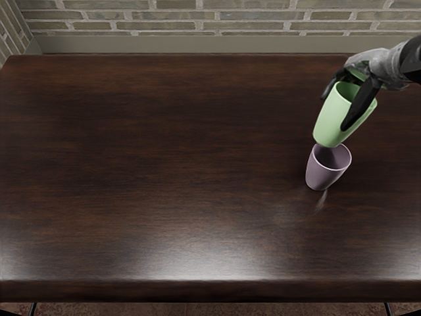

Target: Pick up cup and place in cup with right hand

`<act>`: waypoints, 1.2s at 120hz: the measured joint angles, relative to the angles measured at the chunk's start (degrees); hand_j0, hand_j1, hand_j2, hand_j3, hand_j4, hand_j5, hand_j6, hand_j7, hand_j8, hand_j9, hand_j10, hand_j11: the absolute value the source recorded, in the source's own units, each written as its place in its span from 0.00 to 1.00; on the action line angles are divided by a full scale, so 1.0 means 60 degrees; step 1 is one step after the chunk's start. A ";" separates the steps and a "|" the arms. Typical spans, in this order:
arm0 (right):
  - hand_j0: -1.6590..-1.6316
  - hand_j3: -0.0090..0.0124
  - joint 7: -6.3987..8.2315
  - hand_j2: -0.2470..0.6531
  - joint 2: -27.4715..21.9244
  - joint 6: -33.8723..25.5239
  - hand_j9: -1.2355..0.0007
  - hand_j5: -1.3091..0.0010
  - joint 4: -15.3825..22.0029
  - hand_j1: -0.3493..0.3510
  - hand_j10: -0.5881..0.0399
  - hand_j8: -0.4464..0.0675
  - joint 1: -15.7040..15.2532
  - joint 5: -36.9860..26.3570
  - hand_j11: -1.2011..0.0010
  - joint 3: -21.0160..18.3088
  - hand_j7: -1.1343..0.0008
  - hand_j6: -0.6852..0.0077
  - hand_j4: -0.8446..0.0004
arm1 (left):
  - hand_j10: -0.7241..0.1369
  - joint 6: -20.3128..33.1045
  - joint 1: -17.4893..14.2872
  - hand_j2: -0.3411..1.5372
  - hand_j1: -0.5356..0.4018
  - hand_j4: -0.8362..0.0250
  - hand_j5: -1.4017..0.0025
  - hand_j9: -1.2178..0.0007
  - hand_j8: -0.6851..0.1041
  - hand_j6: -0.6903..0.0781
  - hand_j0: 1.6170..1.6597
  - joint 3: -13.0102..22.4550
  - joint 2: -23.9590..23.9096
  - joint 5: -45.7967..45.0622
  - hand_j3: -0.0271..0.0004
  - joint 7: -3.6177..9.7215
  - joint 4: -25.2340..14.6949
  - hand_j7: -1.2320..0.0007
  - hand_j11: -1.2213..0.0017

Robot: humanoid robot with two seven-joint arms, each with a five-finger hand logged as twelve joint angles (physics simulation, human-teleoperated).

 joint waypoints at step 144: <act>0.20 0.53 -0.0004 0.34 -0.0677 -0.0092 0.20 0.19 0.0520 0.72 0.69 0.79 -0.0062 -0.0002 0.19 0.0003 0.21 0.68 0.38 | 0.84 0.0000 0.0000 0.18 0.94 0.97 0.99 1.00 0.86 0.89 0.96 -0.0001 0.0000 0.0000 0.98 0.0000 0.0000 1.00 0.99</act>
